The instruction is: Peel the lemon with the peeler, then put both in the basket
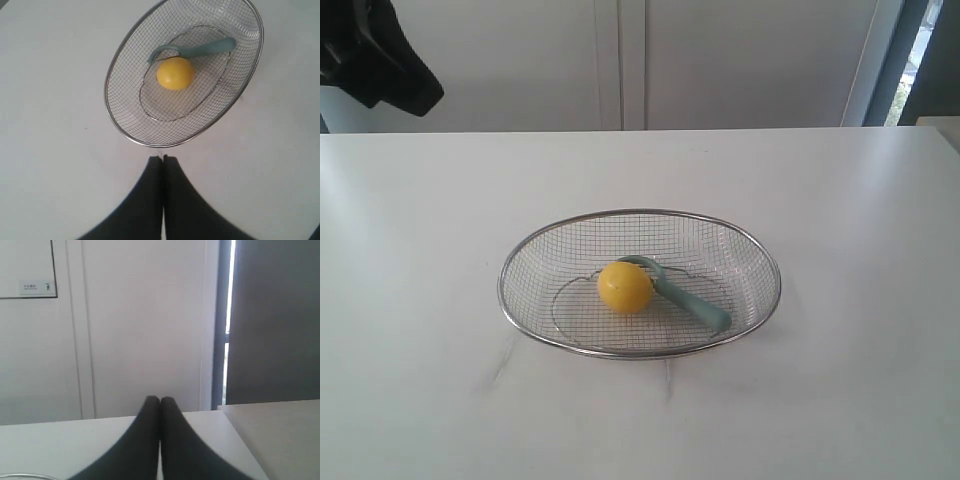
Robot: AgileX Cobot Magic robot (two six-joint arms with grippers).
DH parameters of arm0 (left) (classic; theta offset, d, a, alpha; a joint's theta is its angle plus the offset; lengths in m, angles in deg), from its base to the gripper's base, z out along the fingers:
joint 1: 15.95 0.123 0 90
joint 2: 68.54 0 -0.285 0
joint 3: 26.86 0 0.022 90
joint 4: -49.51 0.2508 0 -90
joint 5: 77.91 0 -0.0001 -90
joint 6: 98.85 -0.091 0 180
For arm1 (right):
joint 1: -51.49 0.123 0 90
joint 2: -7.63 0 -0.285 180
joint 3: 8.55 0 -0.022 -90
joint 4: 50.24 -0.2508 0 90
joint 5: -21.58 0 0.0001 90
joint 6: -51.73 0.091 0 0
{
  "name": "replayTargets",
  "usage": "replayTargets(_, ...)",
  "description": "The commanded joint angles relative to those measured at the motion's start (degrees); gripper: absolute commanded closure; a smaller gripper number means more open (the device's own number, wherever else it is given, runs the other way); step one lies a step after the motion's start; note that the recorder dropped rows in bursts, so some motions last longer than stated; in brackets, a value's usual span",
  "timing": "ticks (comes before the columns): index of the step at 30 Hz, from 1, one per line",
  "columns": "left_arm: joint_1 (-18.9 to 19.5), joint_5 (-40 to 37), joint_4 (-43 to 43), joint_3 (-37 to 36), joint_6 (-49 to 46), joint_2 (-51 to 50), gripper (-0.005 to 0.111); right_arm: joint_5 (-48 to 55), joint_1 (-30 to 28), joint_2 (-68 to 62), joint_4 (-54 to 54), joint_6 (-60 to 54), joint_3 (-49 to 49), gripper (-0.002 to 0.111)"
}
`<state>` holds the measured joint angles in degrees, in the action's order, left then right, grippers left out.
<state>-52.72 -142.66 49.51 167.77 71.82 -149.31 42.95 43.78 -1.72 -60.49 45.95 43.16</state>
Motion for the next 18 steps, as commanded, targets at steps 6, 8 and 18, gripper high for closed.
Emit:
replayTargets(6,0.11,-2.62,0.0,0.17,0.37,0.55,0.107,-9.06,-2.67,1.57,2.59,-0.66,16.53,0.108)
replayTargets(8,0.11,-2.62,0.0,0.17,0.37,0.55,0.107,-10.75,-2.67,1.57,2.29,-0.42,18.62,0.108)
replayTargets(18,0.11,-2.52,0.0,0.17,0.37,0.55,0.107,-19.84,-2.67,1.57,5.41,4.27,25.51,0.108)
